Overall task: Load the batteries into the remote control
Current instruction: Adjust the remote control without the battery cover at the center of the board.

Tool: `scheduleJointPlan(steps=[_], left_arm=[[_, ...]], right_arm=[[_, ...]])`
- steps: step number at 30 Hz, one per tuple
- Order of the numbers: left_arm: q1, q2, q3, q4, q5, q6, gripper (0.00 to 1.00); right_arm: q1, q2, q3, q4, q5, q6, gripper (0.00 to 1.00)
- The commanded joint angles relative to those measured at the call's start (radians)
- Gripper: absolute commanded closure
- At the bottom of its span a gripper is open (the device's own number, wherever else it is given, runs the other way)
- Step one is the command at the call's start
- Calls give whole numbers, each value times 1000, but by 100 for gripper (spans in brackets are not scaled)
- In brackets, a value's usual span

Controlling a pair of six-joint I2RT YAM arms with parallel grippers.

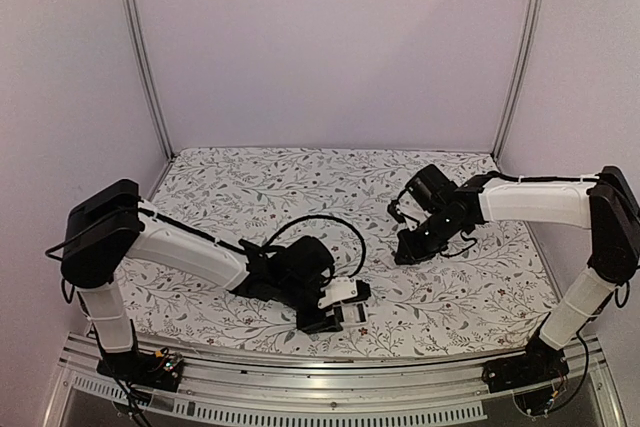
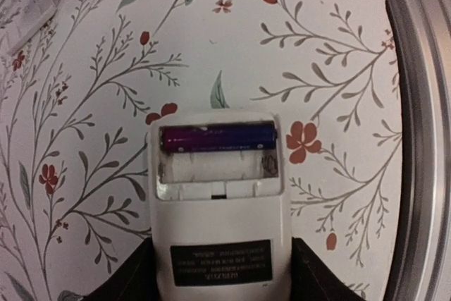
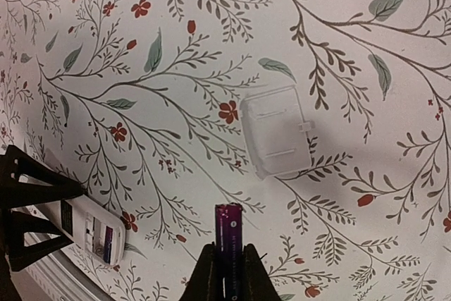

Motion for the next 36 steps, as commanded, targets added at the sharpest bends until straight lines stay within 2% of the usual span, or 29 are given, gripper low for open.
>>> scheduleJointPlan(steps=[1,8,14,21,27,33,36], left_arm=[[-4,-20,-54,-150,58,133,44],[-5,-105,-114,-116,148,363,42],[-5,-56,-55,-228,109,523,43],[-27,-71,-39,-237,41,709,44],[-17,-50,-29,-241,33,762,38],[45,-6,15,-242,26,819,31],[49,3,34,-242,6,835,24]], right_arm=[[-17,-55,-34,32,-21,-25,100],[-21,-94,-65,45,-38,-51,100],[-22,-100,-64,49,-44,-59,100],[-21,-100,-65,50,-72,-71,100],[-21,-112,-60,53,-106,-139,100],[-21,-107,-31,62,-140,-230,100],[-21,-102,-19,62,-142,-272,100]])
